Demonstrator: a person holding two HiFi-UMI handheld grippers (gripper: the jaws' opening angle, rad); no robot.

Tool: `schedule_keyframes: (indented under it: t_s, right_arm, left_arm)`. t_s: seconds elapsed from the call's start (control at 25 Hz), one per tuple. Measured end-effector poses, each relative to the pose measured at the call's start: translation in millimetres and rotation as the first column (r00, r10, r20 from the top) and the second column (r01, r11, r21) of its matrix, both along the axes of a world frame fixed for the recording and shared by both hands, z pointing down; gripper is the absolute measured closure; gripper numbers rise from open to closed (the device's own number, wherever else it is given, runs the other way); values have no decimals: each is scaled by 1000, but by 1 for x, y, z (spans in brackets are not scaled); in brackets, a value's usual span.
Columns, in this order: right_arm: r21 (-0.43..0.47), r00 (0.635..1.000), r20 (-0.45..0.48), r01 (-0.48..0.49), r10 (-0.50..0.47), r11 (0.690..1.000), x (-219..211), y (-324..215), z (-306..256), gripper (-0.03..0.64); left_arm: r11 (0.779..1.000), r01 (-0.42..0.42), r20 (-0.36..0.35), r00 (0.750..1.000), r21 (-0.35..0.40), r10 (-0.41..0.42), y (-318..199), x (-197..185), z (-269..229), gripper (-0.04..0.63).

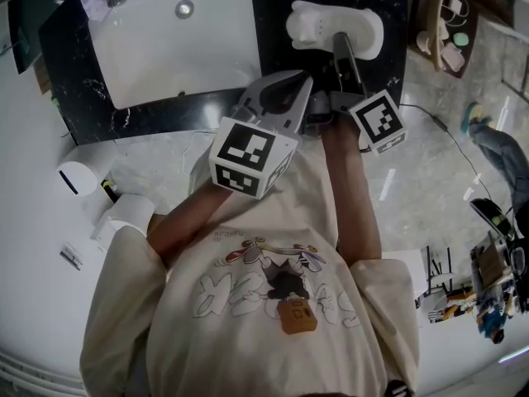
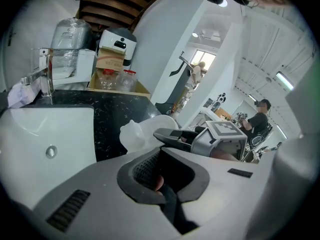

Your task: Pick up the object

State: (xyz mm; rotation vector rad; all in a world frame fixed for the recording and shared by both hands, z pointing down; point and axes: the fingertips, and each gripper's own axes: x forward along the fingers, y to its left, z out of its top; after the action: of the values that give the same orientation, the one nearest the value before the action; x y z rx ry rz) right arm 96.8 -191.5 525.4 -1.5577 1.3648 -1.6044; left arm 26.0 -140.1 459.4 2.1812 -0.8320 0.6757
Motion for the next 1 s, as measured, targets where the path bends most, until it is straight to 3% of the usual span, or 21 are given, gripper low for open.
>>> schedule_keyframes:
  t_s: [1.0]
  right_arm:
    - [0, 1000, -11, -7, 7, 1000, -9, 55, -38, 469]
  left_arm:
    - [994, 1, -39, 999, 110, 3, 21, -24, -48, 592]
